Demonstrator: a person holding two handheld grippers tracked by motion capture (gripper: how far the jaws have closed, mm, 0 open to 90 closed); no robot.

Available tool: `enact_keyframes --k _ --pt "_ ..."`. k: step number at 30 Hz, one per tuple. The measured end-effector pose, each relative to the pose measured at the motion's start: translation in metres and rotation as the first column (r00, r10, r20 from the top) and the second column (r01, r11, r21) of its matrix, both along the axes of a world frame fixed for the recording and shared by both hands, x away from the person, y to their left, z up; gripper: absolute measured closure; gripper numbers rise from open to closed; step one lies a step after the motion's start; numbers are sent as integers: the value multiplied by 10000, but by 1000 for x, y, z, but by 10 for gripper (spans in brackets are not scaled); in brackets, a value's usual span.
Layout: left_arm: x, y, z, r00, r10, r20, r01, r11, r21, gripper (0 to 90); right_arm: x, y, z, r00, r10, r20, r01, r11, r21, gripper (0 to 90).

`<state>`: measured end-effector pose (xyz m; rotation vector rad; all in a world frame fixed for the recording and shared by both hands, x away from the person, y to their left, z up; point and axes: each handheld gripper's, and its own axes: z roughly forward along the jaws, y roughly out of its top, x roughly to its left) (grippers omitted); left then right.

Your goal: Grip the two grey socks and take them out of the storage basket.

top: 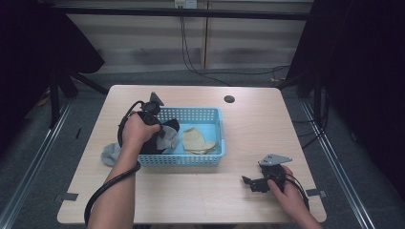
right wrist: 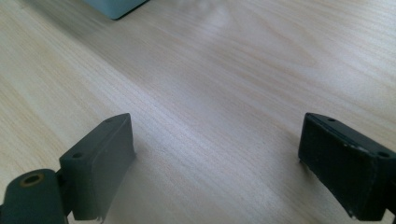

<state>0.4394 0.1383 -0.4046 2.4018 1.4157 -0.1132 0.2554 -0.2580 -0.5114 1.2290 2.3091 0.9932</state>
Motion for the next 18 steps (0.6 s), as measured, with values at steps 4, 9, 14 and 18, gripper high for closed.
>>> enact_keyframes --k 4,9,14,18 --pt "1 2 9 10000 2 -28 -2 10000 18 839 0 0 0 10000 11 -1 -11 10000 3 99" --pt "0 7 23 10000 51 58 -51 10000 49 839 0 0 0 10000 15 -7 -15 10000 16 99" --pt "-2 11 37 9998 47 201 -50 9999 144 839 0 0 0 10000 3 0 -3 10000 -3 98" --pt "-2 15 48 9999 14 171 -18 9996 274 837 0 0 0 10000 21 -1 -21 10000 25 99"
